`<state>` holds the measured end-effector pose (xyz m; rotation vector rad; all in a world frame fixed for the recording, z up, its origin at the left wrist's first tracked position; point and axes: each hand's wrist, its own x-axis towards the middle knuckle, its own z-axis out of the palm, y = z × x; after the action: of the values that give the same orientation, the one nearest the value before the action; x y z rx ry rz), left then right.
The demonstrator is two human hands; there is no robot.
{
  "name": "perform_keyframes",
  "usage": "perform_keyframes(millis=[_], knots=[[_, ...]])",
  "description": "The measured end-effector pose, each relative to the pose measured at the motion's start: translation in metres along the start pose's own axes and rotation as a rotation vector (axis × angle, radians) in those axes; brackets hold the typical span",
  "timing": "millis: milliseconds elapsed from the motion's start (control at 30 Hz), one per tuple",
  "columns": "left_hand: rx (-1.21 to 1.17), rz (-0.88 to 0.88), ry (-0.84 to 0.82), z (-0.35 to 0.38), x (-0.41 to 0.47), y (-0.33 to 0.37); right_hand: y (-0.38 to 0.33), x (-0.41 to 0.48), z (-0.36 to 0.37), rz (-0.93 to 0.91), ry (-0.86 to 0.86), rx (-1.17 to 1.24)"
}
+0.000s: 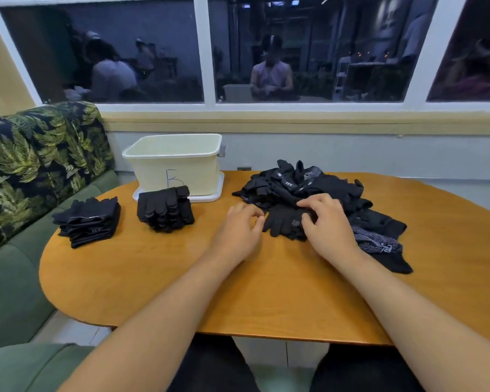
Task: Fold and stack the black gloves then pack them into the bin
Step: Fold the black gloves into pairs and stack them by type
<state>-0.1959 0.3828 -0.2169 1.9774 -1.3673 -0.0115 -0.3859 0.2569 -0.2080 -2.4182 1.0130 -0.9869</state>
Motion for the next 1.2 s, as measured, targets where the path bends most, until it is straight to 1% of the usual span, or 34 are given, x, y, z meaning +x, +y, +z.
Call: perform_keyframes(millis=[133, 200, 300, 400, 533, 600, 767, 833, 900, 1033, 1100, 1200], knots=[[-0.018, 0.055, 0.012, 0.025, 0.014, 0.006, 0.028, 0.010, -0.004, -0.095, 0.172, -0.291], [-0.026, 0.078, 0.036, 0.033, 0.024, 0.006, 0.034, 0.022, -0.005, -0.129, 0.226, -0.360], [-0.025, 0.094, 0.061, 0.038, 0.035, 0.005, 0.039, 0.037, -0.001, -0.162, 0.256, -0.412], [-0.022, 0.108, 0.054, 0.041, 0.035, 0.002, 0.043, 0.040, 0.001, -0.164, 0.313, -0.412], [-0.043, 0.117, 0.073, 0.040, 0.029, 0.003, 0.048, 0.038, -0.006, -0.149, 0.374, -0.348], [-0.054, 0.124, 0.071, 0.040, 0.024, 0.005, 0.054, 0.036, -0.008, -0.128, 0.369, -0.323], [-0.058, 0.166, 0.044, 0.039, 0.018, 0.012, 0.069, 0.038, -0.012, -0.009, 0.299, -0.340], [-0.048, 0.183, 0.033, 0.038, 0.015, 0.014, 0.069, 0.037, -0.013, 0.006, 0.298, -0.284], [-0.051, 0.207, 0.038, 0.037, 0.014, 0.014, 0.064, 0.036, -0.015, -0.003, 0.348, -0.184], [-0.097, 0.278, 0.088, 0.035, 0.009, 0.021, 0.046, 0.027, -0.023, -0.090, 0.456, 0.036], [-0.140, 0.317, 0.118, 0.033, 0.007, 0.028, 0.036, 0.019, -0.023, -0.111, 0.453, 0.145], [-0.185, 0.402, 0.151, 0.028, 0.001, 0.042, 0.022, 0.006, -0.020, -0.065, 0.400, 0.333]])
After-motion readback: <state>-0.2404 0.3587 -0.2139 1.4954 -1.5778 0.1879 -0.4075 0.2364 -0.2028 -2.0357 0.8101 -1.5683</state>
